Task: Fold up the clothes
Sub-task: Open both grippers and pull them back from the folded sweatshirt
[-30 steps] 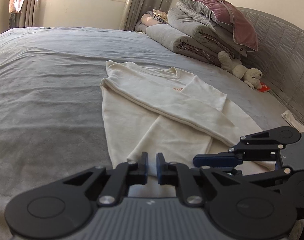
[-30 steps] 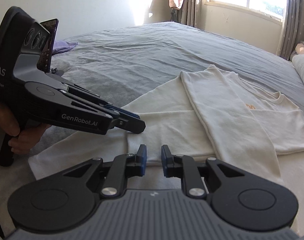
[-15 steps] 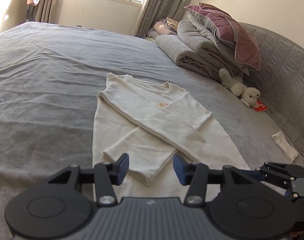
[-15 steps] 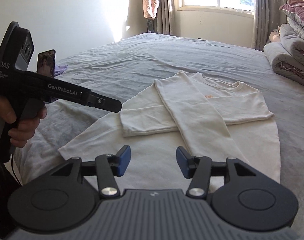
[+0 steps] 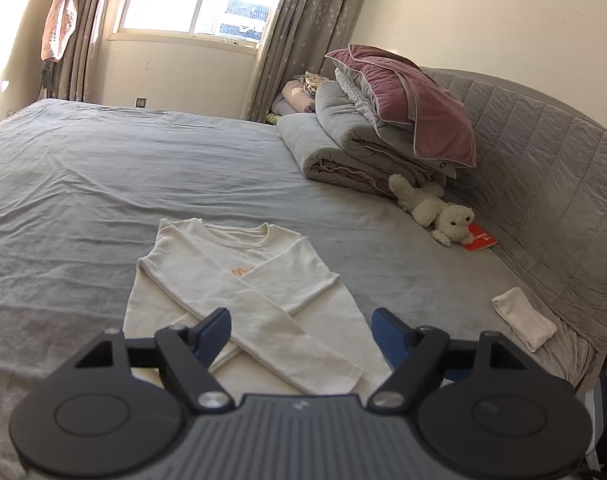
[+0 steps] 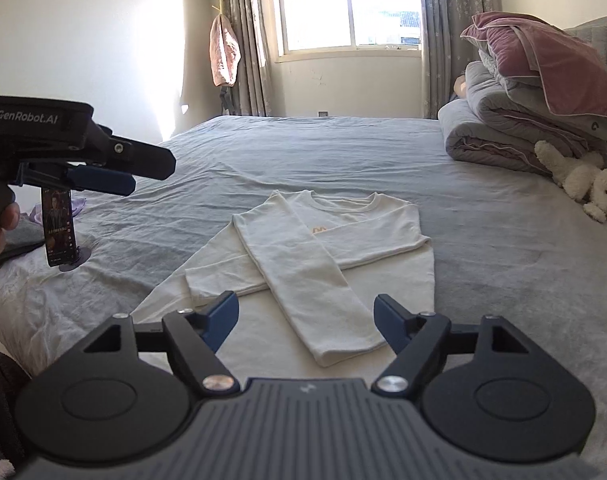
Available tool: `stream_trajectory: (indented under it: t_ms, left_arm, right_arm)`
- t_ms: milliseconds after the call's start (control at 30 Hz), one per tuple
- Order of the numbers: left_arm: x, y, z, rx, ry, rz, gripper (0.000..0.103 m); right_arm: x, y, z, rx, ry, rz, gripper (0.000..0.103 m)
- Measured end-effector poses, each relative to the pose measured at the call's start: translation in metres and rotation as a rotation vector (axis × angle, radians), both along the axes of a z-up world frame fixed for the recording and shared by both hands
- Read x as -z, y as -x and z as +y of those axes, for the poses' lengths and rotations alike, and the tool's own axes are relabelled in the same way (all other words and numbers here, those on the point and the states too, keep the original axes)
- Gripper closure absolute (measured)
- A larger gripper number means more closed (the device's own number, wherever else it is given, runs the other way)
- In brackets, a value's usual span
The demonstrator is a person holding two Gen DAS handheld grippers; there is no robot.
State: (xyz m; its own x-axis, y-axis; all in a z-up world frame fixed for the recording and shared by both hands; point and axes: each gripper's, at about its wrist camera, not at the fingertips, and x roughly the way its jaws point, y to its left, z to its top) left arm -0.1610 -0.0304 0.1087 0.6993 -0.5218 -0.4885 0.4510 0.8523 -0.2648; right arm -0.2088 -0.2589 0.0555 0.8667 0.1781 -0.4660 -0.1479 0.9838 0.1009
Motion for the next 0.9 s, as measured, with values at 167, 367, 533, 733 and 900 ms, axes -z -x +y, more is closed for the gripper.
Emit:
stream_trajectory:
  t_ms: [167, 367, 533, 733, 900]
  left_arm:
    - [-0.02, 0.026, -0.011, 0.039, 0.003, -0.054, 0.017]
    - [-0.024, 0.046, -0.009, 0.049, -0.032, -0.111, 0.006]
    - [0.007, 0.039, 0.005, 0.002, -0.098, -0.048, 0.001]
    - [0.065, 0.015, 0.024, -0.084, -0.276, 0.067, 0.001]
    - [0.106, 0.0, 0.042, -0.136, -0.34, 0.133, 0.001]
  right_arm:
    - [-0.025, 0.017, -0.018, 0.051, -0.075, -0.031, 0.009]
    - [-0.041, 0.031, -0.016, 0.046, -0.103, -0.068, 0.0]
    - [-0.03, 0.027, -0.005, 0.03, -0.068, -0.027, 0.0]
    - [0.006, 0.011, 0.003, 0.064, -0.022, 0.102, 0.0]
    - [0.039, 0.001, 0.001, 0.112, -0.032, 0.206, 0.0]
